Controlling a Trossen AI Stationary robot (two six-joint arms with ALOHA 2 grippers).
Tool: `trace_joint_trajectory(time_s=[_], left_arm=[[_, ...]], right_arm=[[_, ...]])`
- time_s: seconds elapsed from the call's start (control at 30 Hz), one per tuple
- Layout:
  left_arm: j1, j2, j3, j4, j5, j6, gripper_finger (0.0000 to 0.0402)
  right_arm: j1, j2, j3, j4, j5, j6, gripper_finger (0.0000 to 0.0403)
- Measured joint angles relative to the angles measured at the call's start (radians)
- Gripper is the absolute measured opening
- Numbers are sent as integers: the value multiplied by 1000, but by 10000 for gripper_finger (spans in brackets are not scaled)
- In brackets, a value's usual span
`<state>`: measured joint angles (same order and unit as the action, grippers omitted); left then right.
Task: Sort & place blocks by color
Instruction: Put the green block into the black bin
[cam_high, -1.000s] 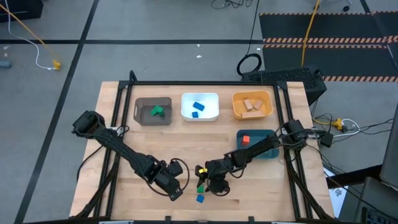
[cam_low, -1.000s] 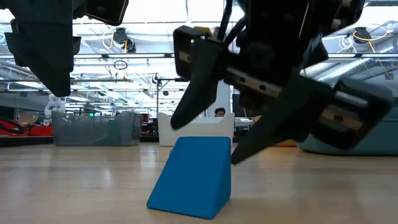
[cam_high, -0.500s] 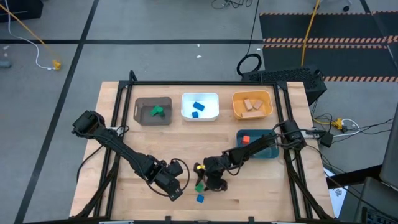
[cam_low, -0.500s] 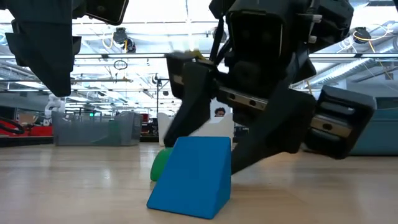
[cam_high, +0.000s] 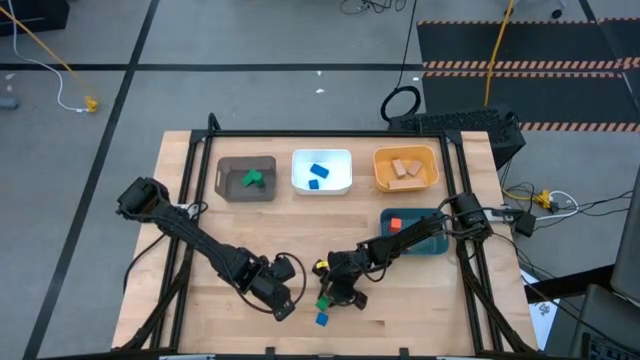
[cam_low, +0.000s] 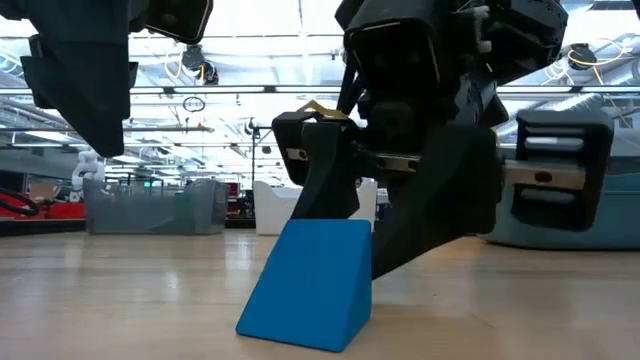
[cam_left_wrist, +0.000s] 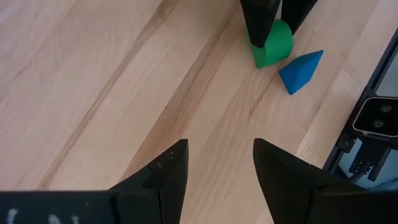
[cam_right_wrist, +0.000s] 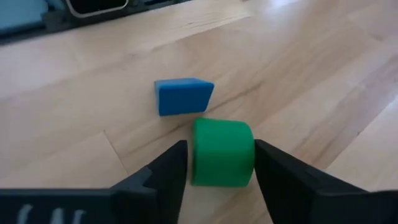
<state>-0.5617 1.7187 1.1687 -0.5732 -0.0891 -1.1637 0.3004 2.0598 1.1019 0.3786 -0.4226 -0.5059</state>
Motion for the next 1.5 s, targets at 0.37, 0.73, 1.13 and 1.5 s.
trace_joint_trajectory(time_s=[0.37, 0.73, 1.13, 1.5], left_arm=[[0, 0, 0, 0, -1, 0, 182], [29, 0, 0, 3, -114, 34, 182], [153, 0, 0, 294, -235, 257, 182], [251, 0, 0, 467, -234, 445, 182]], right_arm=[[1, -1, 0, 9, 59, 240, 113], [-30, -158, 0, -175, 254, 367, 113], [-52, -495, 0, -629, 680, 284, 113], [-53, -730, -3, -840, 793, 350, 114]])
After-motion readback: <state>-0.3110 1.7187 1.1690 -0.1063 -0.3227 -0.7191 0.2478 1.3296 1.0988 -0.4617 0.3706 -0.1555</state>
